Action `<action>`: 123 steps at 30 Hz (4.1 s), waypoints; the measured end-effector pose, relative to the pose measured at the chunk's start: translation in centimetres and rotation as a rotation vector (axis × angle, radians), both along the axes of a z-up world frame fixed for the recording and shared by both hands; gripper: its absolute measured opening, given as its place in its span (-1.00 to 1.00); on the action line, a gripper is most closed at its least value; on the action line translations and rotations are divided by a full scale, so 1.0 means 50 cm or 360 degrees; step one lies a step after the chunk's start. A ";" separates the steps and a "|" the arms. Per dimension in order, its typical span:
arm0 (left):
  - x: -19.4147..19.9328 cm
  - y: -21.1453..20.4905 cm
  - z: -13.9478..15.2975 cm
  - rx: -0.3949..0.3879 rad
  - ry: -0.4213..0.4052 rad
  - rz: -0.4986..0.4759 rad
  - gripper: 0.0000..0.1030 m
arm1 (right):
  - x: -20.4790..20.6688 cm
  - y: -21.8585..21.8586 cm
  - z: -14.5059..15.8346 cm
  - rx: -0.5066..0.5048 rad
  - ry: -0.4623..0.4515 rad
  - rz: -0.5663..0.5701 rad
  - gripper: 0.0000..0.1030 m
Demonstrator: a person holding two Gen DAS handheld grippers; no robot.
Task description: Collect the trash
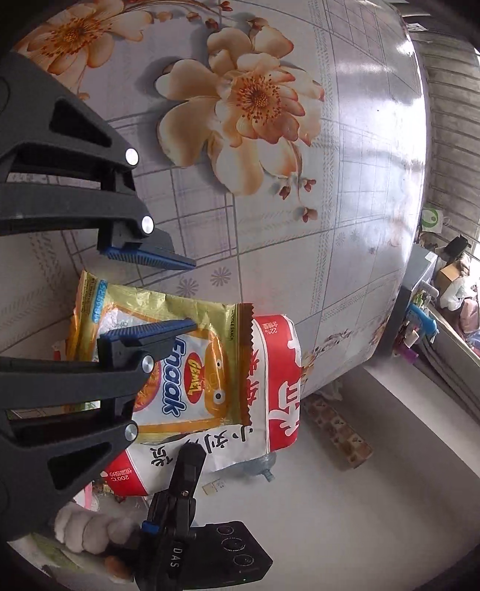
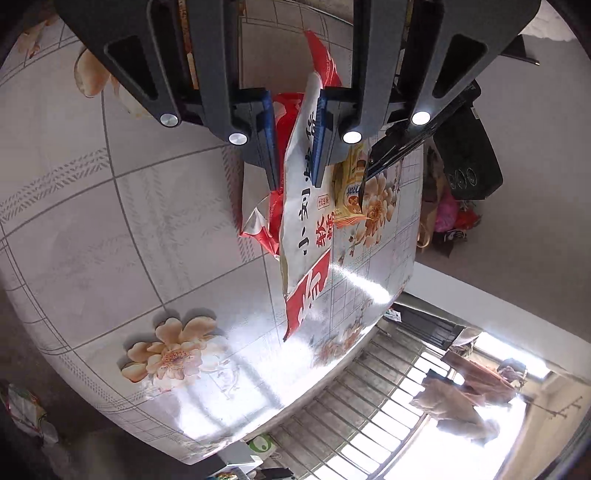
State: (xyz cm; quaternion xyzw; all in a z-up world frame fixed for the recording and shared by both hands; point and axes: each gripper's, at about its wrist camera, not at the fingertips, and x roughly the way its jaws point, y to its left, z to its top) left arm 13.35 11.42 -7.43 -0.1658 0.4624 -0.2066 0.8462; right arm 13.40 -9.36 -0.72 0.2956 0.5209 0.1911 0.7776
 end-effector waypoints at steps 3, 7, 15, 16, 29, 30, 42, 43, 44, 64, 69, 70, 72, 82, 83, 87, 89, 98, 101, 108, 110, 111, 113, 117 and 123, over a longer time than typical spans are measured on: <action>0.001 0.018 0.026 0.0120 -0.0093 0.0101 -0.50 | -0.026 -0.039 -0.002 -0.0028 0.0005 -0.0075 -0.66; 0.001 0.072 0.061 0.0203 -0.0147 0.0256 -0.31 | -0.037 -0.062 -0.019 0.0014 0.0013 -0.0109 -0.66; -0.056 0.097 0.113 0.0232 -0.0238 0.0289 -0.23 | -0.026 -0.030 -0.049 0.0007 0.0031 -0.0063 -0.66; -0.061 0.088 0.115 0.0215 -0.0242 0.0258 -0.23 | -0.024 -0.029 -0.051 0.0004 0.0032 -0.0065 -0.67; -0.114 -0.041 0.116 -0.0020 -0.0277 -0.0243 -0.03 | -0.041 -0.046 -0.052 0.0038 0.0032 -0.0110 -0.68; -0.117 -0.049 0.119 -0.0037 -0.0295 -0.0269 -0.03 | -0.040 -0.043 -0.053 0.0038 0.0026 -0.0106 -0.68; -0.095 -0.100 0.098 0.0103 -0.0269 -0.0289 -0.03 | -0.021 -0.036 -0.051 -0.0088 0.0020 -0.0067 -0.23; -0.093 -0.097 0.095 0.0099 -0.0258 -0.0286 -0.04 | -0.018 -0.035 -0.057 -0.0067 0.0039 -0.0054 -0.20; -0.091 -0.094 0.092 0.0098 -0.0251 -0.0280 -0.03 | -0.015 -0.033 -0.061 -0.0047 0.0051 -0.0041 -0.18; -0.089 -0.138 0.122 0.0033 -0.0322 -0.0397 -0.05 | -0.061 -0.126 -0.029 -0.0083 0.0045 -0.0240 -0.49; -0.080 -0.213 0.103 0.0125 -0.0276 -0.0497 -0.31 | -0.087 -0.146 -0.034 -0.0036 0.0069 -0.0310 -0.47; -0.077 -0.227 0.095 0.0135 -0.0252 -0.0518 -0.37 | -0.087 -0.147 -0.036 -0.0021 0.0074 -0.0318 -0.46; -0.068 -0.252 0.077 0.0183 -0.0195 -0.0524 -0.42 | -0.086 -0.153 -0.043 0.0012 0.0081 -0.0332 -0.44; -0.064 -0.294 0.037 0.0321 -0.0121 -0.0567 -0.51 | -0.086 -0.173 -0.075 0.0157 0.0140 -0.0346 -0.28; -0.063 -0.294 0.036 0.0323 -0.0119 -0.0567 -0.51 | -0.088 -0.175 -0.080 0.0193 0.0143 -0.0329 -0.28; -0.064 -0.300 0.038 0.0341 -0.0123 -0.0566 -0.51 | -0.085 -0.155 -0.091 0.0260 0.0139 -0.0290 -0.28; -0.064 -0.306 0.038 0.0345 -0.0121 -0.0562 -0.51 | -0.082 -0.153 -0.091 0.0260 0.0130 -0.0307 -0.28; -0.075 -0.301 0.052 0.0334 -0.0160 -0.0572 -0.51 | -0.088 -0.165 -0.095 0.0263 0.0100 -0.0336 -0.46; -0.089 -0.285 0.069 0.0334 -0.0219 -0.0565 -0.51 | -0.092 -0.174 -0.093 0.0256 0.0089 -0.0349 -0.46; -0.122 -0.211 0.102 0.0406 -0.0336 -0.0492 -0.18 | -0.104 -0.198 -0.090 0.0254 0.0071 -0.0424 -0.46; -0.132 -0.188 0.103 0.0448 -0.0345 -0.0455 -0.11 | -0.108 -0.207 -0.092 0.0267 0.0070 -0.0444 -0.46; -0.137 -0.178 0.103 0.0461 -0.0345 -0.0437 -0.08 | -0.108 -0.210 -0.094 0.0276 0.0070 -0.0450 -0.46; -0.143 -0.158 0.098 0.0487 -0.0338 -0.0395 -0.04 | -0.108 -0.210 -0.096 0.0287 0.0072 -0.0453 -0.46; -0.145 -0.135 0.083 0.0554 -0.0323 -0.0324 -0.02 | -0.112 -0.203 -0.094 0.0276 0.0069 -0.0451 -0.46; -0.133 -0.129 0.049 0.0717 -0.0309 -0.0275 -0.02 | -0.110 -0.201 -0.091 0.0268 0.0071 -0.0455 -0.45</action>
